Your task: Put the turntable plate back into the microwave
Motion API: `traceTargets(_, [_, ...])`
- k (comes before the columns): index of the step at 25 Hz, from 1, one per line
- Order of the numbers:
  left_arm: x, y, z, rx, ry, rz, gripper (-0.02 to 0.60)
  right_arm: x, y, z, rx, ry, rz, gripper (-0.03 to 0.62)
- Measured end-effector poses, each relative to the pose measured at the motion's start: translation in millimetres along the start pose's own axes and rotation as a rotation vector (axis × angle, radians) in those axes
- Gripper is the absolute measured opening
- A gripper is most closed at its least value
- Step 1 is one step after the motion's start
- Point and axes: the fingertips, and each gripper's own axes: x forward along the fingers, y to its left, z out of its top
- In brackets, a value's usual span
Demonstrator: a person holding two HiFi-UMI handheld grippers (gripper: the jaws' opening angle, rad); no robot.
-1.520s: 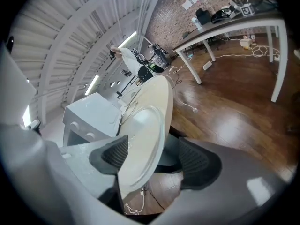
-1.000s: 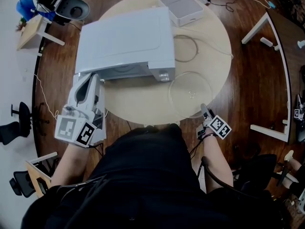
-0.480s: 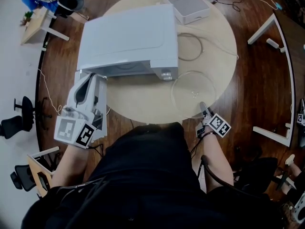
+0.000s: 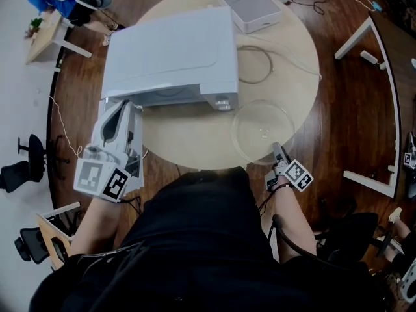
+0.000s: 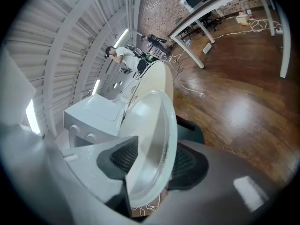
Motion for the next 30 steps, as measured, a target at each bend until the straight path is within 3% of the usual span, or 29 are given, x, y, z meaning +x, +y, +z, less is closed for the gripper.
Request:
traceTargets(9, [8.5, -11.6, -2.2, -0.011, 0.0, -0.029, 0.008, -15.5, 8.2, 3.0, 0.07, -0.03, 0.126, 0.095])
traceTargets(14, [10.4, -14.9, -1.2, -0.015, 0.001, -0.035, 0.008, -19.6, 6.9, -0.9, 0.134, -0.048, 0.165, 0.073])
traceTargets(18, [12.1, -19.2, -1.2, -0.015, 0.002, -0.039, 0.008, -27.4, -0.9, -5.5, 0.185, -0.054, 0.145, 0.062])
traceTargets(22, [14.8, -23.1, 0.6, -0.019, 0.001, -0.045, 0.008, -31.5, 6.7, 1.6, 0.167, -0.075, 0.216, 0.05])
traceTargets(25, [16.7, -28.0, 0.6, -0.016, 0.0, -0.052, 0.008, -36.2, 9.6, 6.3, 0.218, -0.092, 0.243, 0.037])
traceTargets(30, [16.1, -31.4, 0.2, -0.019, -0.001, -0.05, 0.008, -36.2, 16.3, 17.7, 0.204, -0.112, 0.273, 0.025])
